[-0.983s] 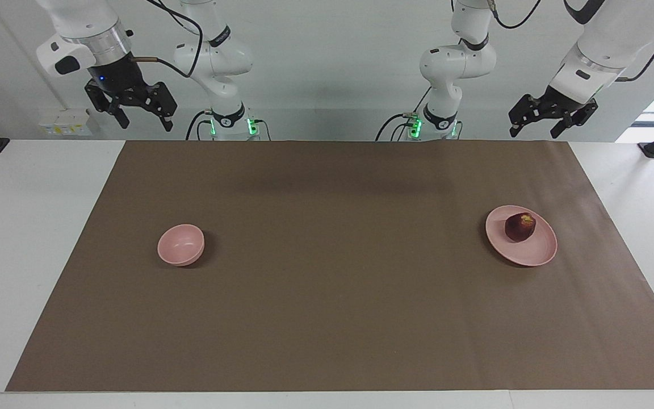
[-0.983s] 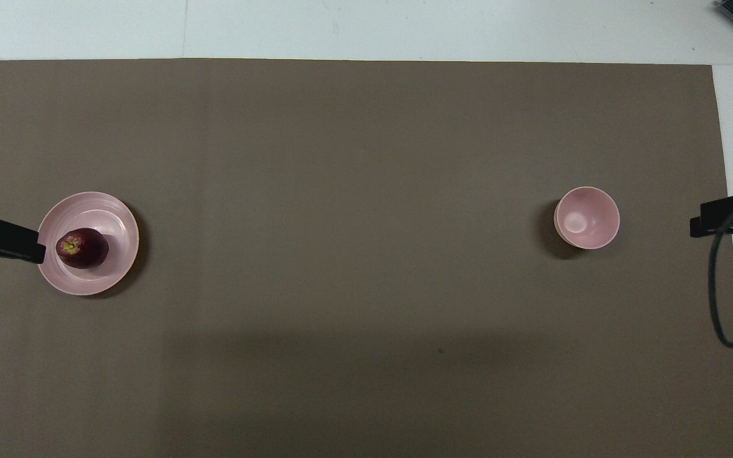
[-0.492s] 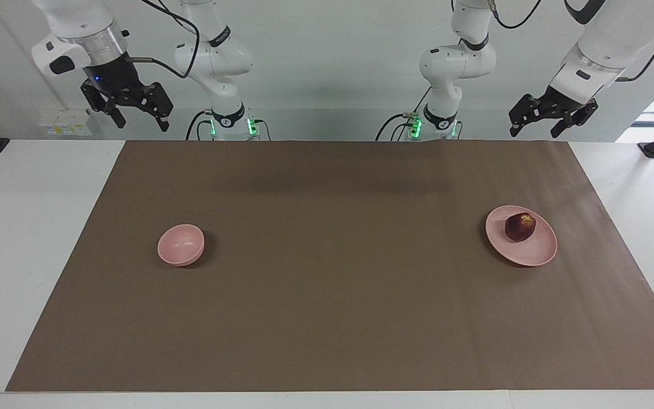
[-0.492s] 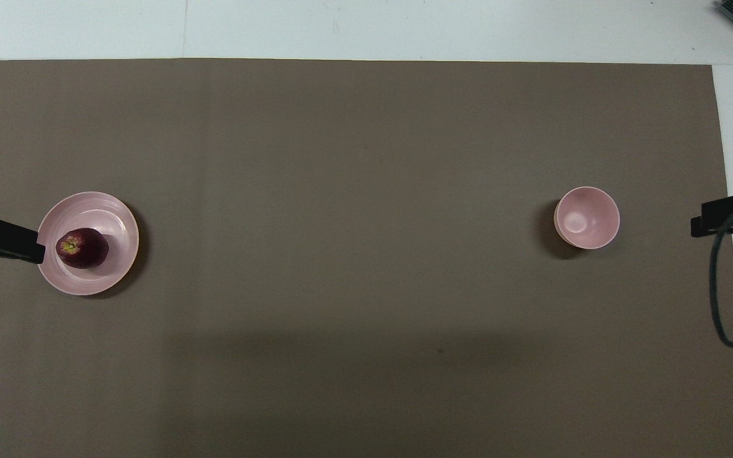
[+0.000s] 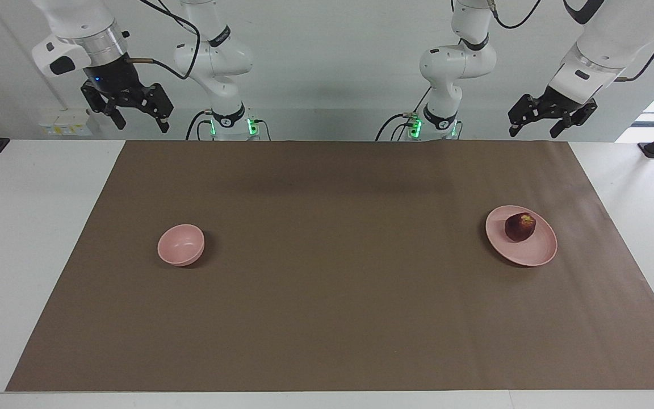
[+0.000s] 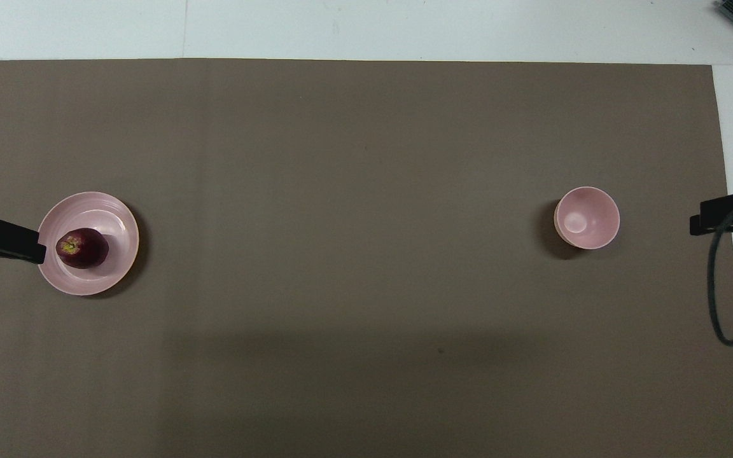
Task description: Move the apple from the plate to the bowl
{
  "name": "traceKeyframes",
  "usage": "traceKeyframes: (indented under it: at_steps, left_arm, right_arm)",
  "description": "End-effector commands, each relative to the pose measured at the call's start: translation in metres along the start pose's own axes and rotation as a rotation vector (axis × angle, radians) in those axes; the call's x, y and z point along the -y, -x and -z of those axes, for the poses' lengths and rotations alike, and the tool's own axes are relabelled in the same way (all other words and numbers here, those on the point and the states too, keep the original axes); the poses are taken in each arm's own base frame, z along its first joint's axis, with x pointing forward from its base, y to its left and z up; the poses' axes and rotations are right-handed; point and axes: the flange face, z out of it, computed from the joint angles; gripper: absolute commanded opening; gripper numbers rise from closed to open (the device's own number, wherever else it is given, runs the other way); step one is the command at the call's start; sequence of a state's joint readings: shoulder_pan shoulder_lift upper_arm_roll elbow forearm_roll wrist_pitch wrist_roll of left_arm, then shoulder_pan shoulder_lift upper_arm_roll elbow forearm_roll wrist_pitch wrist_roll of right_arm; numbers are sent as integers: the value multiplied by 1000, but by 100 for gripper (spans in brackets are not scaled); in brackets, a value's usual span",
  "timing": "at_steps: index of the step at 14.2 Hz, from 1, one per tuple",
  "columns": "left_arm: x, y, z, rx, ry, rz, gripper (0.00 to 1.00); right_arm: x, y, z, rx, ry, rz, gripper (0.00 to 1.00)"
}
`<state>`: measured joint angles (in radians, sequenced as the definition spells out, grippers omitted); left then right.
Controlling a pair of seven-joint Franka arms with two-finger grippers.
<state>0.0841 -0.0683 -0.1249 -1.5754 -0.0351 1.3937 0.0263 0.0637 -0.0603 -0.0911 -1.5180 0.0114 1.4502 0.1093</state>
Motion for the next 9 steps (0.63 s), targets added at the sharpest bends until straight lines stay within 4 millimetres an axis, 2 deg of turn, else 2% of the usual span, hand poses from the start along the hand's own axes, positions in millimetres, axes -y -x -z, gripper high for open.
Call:
traceKeyframes:
  at_steps: [1, 9]
  left_arm:
    - [3, 0, 5, -2, 15, 2, 100]
    - [-5, 0, 4, 1, 15, -22, 100]
  right_arm:
    - [-3, 7, 0, -14, 6, 18, 100]
    - [-4, 7, 0, -13, 6, 14, 100]
